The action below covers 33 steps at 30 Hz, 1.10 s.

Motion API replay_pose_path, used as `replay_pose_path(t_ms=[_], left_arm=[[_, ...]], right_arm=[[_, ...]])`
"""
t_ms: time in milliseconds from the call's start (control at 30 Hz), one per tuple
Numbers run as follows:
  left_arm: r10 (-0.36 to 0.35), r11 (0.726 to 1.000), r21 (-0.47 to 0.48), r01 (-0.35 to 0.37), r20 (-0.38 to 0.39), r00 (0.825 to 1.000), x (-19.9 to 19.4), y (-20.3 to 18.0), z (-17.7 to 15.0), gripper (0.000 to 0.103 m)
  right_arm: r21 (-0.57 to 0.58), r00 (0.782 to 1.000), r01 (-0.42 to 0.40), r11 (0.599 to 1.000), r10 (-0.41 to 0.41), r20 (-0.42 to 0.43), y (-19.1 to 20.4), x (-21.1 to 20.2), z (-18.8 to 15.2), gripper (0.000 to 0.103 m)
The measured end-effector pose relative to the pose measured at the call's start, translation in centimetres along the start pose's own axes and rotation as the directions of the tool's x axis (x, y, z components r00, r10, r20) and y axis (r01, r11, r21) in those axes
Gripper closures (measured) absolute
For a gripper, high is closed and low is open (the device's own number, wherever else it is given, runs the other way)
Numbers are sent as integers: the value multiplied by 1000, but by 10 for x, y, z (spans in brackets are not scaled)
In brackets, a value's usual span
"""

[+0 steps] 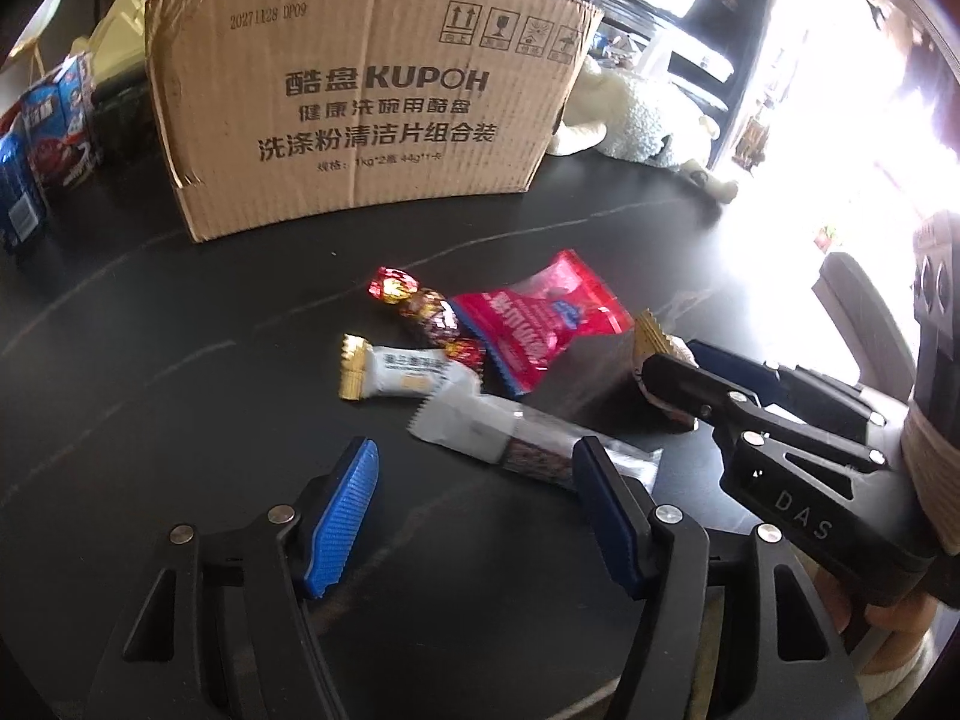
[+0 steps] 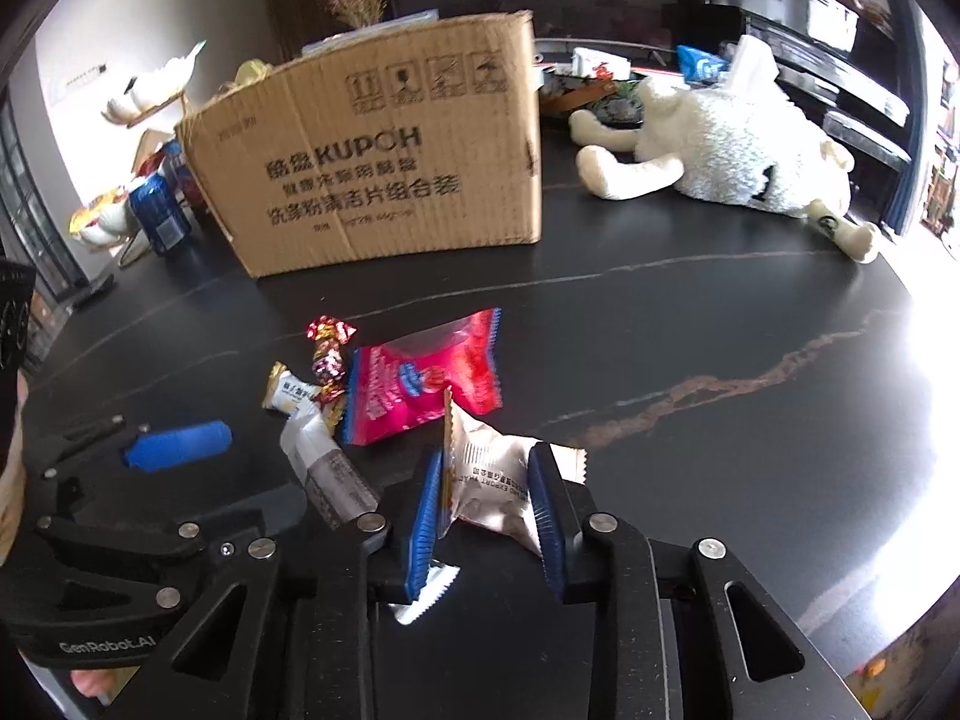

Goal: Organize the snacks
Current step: 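Grasp the white-wrapped bar with the left gripper while the right grasps the beige pouch, then carry both items over the box and open both grippers to drop them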

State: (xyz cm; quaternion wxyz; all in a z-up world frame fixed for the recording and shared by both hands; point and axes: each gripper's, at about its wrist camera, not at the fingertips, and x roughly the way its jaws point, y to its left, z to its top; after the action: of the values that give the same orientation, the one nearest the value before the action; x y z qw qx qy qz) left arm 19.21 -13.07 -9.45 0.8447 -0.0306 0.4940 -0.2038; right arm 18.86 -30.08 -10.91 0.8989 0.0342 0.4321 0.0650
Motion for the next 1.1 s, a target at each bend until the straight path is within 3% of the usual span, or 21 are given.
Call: replay_pose_path(t_ms=[300,567,667,733,833,1100], left_arm=[[48,982,-182,-52,-24,999,21,-20,0,42],[168,969,-183,-166,-3,986,30,-37,1,50],[204,966,-161,-201,6,979,31,-40,-1,61],[197,969,-155,-193,8,980,29,-37,-4,73],[152,974,-170,-151,-5,988,26,-29,-4,82],[124,981,-147,-124,-10,992,17,-24,-11,83]], right_arm=[[82,998,16,997,-22,65,-26,-16,0,74],[107,998,-16,994,10,60,-33,-17,-2,75],[112,998,-27,993,20,62,-35,-17,-2,75],[111,998,-30,993,23,63,-35,-18,-3,74],[100,998,-30,995,24,60,-33,-17,-3,75],[74,998,-50,996,47,50,-22,-15,-5,75]])
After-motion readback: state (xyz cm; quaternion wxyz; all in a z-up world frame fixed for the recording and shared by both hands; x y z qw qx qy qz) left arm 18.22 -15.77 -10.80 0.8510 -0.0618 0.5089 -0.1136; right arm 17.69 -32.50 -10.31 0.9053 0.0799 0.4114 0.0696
